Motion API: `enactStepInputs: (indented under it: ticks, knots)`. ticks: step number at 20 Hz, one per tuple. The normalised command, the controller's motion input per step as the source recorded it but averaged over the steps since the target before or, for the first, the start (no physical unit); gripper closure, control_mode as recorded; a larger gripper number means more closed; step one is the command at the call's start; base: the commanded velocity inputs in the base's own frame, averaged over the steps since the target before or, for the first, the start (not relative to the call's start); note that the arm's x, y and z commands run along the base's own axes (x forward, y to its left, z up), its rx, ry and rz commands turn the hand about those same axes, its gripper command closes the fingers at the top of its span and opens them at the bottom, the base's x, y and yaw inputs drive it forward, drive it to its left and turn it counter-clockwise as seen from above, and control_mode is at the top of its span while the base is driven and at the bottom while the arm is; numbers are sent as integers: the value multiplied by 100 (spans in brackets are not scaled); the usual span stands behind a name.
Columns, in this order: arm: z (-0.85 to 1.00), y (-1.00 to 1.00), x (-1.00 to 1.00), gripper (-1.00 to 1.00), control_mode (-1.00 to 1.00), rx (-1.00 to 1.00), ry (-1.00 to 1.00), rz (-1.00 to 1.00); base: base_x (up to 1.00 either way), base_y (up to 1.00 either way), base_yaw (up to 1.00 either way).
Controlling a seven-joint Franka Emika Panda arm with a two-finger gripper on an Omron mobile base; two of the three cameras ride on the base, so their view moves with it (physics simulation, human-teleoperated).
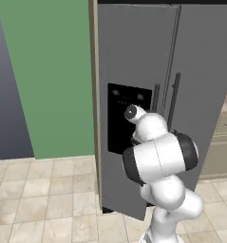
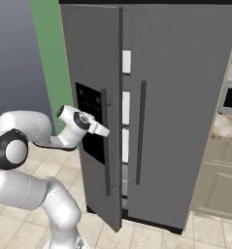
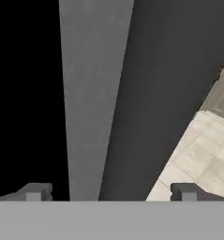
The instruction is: Store the kebab skewer in the freezer for long-term storage. Close the freezer door after placing the cooked food.
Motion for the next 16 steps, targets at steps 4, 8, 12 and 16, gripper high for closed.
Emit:
enactStepInputs:
  ticks: [4, 8, 12, 16]
  knots:
    - [17, -92, 62, -100, -100, 39, 0, 35, 0, 0, 0]
    - [14, -66, 54, -100, -100, 22, 0, 41, 0, 0, 0]
    - [23, -40, 30, -100, -100, 8, 0, 36, 0, 0, 0]
    - [46, -7, 2, -100, -100, 0, 0, 26, 0, 0, 0]
